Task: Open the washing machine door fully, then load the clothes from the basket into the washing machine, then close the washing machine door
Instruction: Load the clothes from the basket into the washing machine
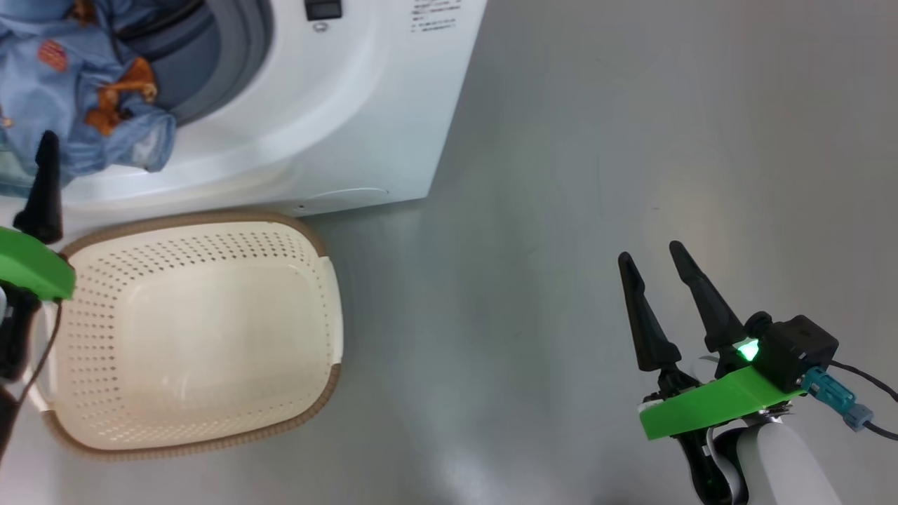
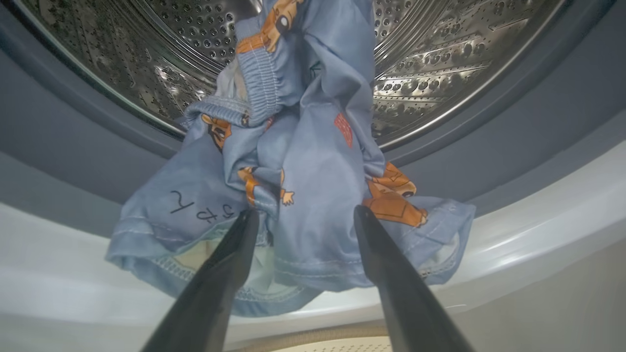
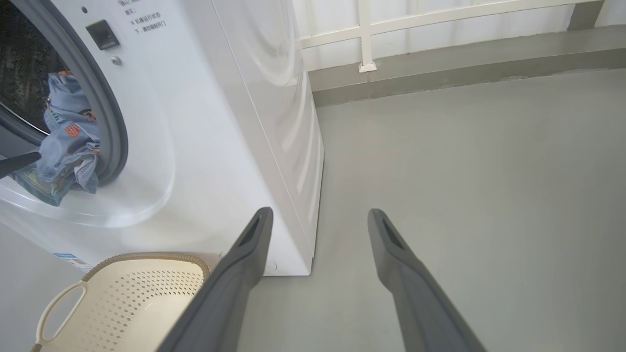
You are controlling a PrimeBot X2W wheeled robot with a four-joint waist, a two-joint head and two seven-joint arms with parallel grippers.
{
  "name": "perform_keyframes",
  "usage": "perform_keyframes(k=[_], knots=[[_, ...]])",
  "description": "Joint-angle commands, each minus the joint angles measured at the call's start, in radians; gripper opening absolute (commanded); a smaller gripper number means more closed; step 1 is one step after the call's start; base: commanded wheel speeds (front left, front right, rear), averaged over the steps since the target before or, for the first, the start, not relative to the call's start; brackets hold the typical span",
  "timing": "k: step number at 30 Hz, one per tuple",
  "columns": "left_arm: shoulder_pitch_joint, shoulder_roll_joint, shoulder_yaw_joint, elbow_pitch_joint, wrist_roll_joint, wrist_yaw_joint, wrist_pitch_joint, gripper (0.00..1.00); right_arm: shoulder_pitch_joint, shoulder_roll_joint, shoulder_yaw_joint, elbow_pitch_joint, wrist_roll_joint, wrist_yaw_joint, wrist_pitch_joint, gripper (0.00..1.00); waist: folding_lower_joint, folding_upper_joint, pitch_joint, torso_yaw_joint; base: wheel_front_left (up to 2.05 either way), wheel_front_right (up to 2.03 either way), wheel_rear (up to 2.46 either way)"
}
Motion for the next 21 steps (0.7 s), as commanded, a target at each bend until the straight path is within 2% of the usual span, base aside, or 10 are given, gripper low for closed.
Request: perform_keyframes(k=[1, 15, 17, 19, 21], knots=[[-0.037, 0.064, 0.015, 0.0, -0.016, 0.002, -0.006, 1.0, -0.005, 0.002, 0.03, -0.024, 0.012, 0.002, -0.012, 1.0, 0.0, -0.0001, 0.015, -0.017, 0.0, 0.0, 0.0], [-0.139, 0.128, -0.113, 0.105, -0.106, 0.002, -0.006, 1.0, -0.012, 0.002, 0.065, -0.032, 0.025, 0.002, -0.012, 1.0, 0.0, -0.0001, 0.049, -0.072, 0.0, 0.0, 0.0], [-0.15, 0.133, -0.126, 0.114, -0.116, 0.002, -0.006, 0.43, -0.012, 0.002, 0.066, -0.034, 0.026, 0.002, -0.012, 1.0, 0.0, -0.0001, 0.052, -0.076, 0.0, 0.0, 0.0], [-0.162, 0.139, -0.146, 0.128, -0.138, 0.002, -0.006, 0.0, -0.011, 0.002, 0.067, -0.035, 0.028, 0.002, -0.012, 1.0, 0.0, -0.0001, 0.054, -0.082, 0.0, 0.0, 0.0], [-0.17, 0.143, -0.158, 0.134, -0.157, 0.002, -0.006, 0.0, -0.011, 0.002, 0.066, -0.035, 0.029, 0.002, -0.012, 1.0, 0.0, -0.0001, 0.056, -0.084, 0.0, 0.0, 0.0]])
